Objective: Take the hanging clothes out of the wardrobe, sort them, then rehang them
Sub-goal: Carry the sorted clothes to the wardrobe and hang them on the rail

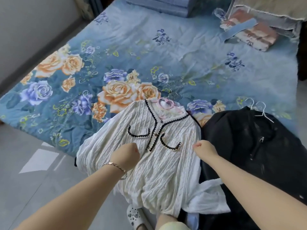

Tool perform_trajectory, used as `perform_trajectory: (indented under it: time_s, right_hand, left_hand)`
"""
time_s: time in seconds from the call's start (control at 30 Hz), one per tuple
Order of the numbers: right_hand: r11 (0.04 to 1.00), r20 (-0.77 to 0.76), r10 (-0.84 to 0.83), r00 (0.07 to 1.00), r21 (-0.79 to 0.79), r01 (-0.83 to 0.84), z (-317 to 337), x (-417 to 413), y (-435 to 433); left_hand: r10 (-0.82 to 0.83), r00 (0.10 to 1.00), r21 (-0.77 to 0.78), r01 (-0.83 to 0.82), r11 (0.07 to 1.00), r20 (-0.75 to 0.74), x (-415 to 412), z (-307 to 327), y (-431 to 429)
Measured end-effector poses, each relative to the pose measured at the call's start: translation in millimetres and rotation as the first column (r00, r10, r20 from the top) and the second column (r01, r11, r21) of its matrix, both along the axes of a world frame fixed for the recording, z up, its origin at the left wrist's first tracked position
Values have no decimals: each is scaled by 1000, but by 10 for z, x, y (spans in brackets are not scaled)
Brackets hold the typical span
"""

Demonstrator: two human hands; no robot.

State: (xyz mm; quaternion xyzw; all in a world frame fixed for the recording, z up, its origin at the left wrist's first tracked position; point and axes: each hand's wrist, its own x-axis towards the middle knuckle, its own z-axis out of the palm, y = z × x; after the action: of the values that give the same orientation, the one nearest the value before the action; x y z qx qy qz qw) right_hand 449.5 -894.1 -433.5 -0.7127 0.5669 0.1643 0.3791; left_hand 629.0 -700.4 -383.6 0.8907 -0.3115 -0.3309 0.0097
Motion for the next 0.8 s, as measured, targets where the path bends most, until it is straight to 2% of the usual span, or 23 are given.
perform_trajectory:
  time_s: [0.17,0.37,0.47,0.57,0.67,0.8]
  right_hand:
    - [998,-42,23,999,-60,-25,-536,457,-581]
    - [979,-110,116,987,-153,-132,-1274,1172,-1347]
    - [961,-192,172,966,-184,-207,-1582,1439,-1580]
    - [970,-285,159,945,-134,-203,-1891,1601,-1660]
    - [951,-320,113,940,-241,-196,-2067,1622,-1643]
    - [860,-420,266,868,-303,-410,-2102,1560,-1712]
  left_hand:
    - [0,1000,-14,0,1000,16,404,-536,-531]
    - [17,1000,-40,-17,999,10,762,-1143,-1197]
    - [39,999,-74,-40,996,-7,918,-1362,-1386]
    - [81,997,-74,-82,994,-19,1078,-1590,-1495]
    - [121,992,-32,-122,992,-35,1106,-1750,-1468]
    - [243,967,5,-243,970,-76,1106,-1816,-1393]
